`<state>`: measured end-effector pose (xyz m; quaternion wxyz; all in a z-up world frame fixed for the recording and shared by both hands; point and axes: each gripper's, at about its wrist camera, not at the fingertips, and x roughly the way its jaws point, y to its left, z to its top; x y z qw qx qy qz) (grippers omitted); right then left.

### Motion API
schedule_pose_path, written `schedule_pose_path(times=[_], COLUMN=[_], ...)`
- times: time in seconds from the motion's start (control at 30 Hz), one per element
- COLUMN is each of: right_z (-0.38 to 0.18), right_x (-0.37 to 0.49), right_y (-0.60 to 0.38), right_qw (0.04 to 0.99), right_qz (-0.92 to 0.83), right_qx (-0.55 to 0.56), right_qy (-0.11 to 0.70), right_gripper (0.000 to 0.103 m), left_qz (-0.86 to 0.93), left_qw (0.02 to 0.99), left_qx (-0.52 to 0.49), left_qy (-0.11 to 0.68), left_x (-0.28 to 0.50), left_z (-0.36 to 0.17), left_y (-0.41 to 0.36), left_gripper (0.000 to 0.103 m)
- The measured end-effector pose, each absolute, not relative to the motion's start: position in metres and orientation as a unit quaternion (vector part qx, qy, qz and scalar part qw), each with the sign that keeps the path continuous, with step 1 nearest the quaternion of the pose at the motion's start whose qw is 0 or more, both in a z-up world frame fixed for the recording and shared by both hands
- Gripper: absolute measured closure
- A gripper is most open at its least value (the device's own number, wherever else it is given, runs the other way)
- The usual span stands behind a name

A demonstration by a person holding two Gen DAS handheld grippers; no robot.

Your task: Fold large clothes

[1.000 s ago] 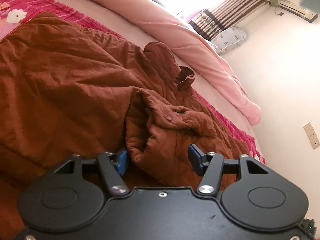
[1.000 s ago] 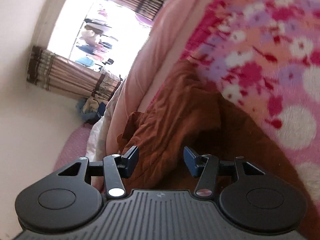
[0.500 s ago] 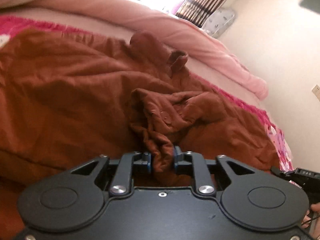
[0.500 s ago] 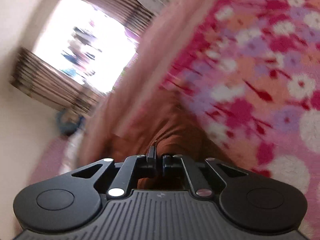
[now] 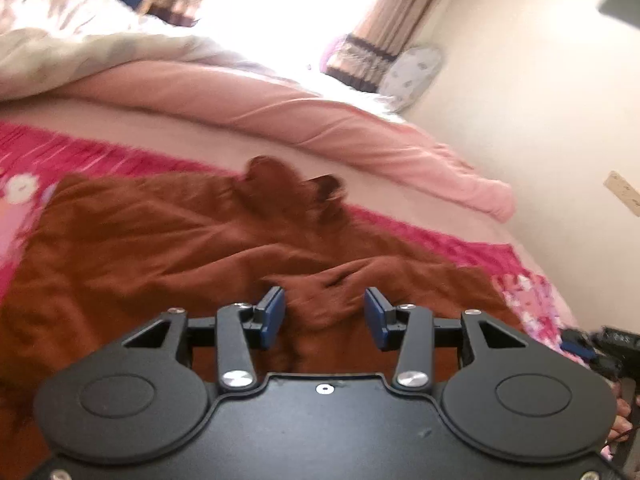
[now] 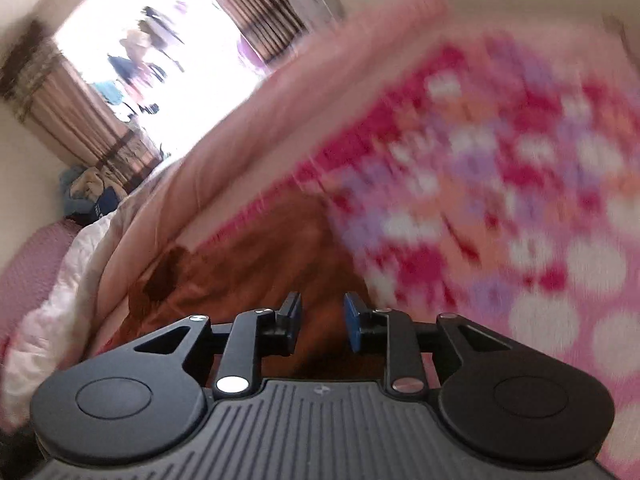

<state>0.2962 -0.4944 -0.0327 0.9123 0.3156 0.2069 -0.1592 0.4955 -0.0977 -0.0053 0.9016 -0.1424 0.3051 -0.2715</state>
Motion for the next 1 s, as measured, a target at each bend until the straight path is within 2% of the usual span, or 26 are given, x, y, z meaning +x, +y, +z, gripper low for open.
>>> schedule_pose_path(times=[0.1,0.33,0.37,0.43,0.53,0.7,0.8,1.0], right_z=[-0.026,-0.057,-0.065,-0.079,-0.090,-0.076,-0.059,-0.044], right_x=[0.320,0.372,0.375,0.380,0.378,0.361,0.341,0.317], right_y=[-0.475,-0.466,-0.468,-0.472,-0.476,-0.477,-0.472,-0.451], right_qw=[0.936,0.933,0.929,0.923,0.923,0.924,0.933,0.950], right_qz=[-0.127,-0.158,-0.162,-0.170,-0.168,-0.156,-0.147,-0.139], right_qx=[0.270,0.219,0.224,0.223,0.228,0.247,0.239,0.188], right_qy=[0.186,0.238,0.247,0.263,0.260,0.246,0.225,0.208], right_gripper=[0.061,0.062,0.064,0.076,0.082,0.080,0.074,0.073], left_qz=[-0.276,-0.244,-0.250,-0.254,-0.251,-0.247,-0.260,-0.290], left_qw=[0.900,0.899,0.898,0.902,0.898,0.888,0.890,0.889], left_qx=[-0.117,-0.092,-0.091,-0.084,-0.102,-0.134,-0.148,-0.148], left_qy=[0.316,0.351,0.351,0.340,0.347,0.364,0.343,0.321], left_x=[0.504,0.527,0.530,0.531,0.535,0.530,0.507,0.482], left_z=[-0.013,-0.055,-0.060,-0.064,-0.069,-0.052,-0.038,-0.033], left_y=[-0.123,-0.137,-0.135,-0.132,-0.124,-0.107,-0.088,-0.092], left_gripper=[0.057,0.056,0.055,0.052,0.046,0.048,0.048,0.048])
